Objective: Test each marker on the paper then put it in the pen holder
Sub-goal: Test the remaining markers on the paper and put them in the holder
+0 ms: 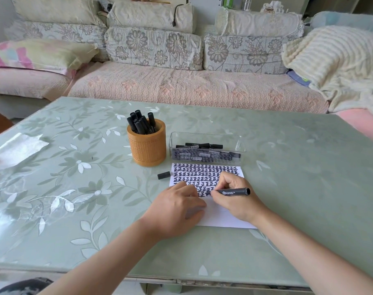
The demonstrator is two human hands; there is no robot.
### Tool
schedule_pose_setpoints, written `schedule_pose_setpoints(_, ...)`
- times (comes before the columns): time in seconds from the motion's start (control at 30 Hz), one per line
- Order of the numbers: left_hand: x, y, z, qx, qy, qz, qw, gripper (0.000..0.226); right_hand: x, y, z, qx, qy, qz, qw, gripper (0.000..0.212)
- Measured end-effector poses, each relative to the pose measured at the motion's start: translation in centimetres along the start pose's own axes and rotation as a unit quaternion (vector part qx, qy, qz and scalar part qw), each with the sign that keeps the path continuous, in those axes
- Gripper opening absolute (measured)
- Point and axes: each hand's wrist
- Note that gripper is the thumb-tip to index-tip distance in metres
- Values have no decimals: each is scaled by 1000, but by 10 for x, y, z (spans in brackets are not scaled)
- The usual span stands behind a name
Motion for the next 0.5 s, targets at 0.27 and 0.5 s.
schedule_pose_setpoints(0.27, -2, -1, 1, -1, -6, -3, 1000, 13, 1, -1, 3, 5, -11, 21, 1000, 24)
schedule_pose_setpoints(0.5, -1, -1, 2, -9, -13, -5, 1000, 14, 3, 3, 3, -27, 78, -37, 996, 19)
Point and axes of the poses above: each hand's wrist, its own y-axis towards the middle knuckle, its own x-axis out of the back of the hand, z = x × y, and after that the axes turned 5 degrees about -z, right-handed
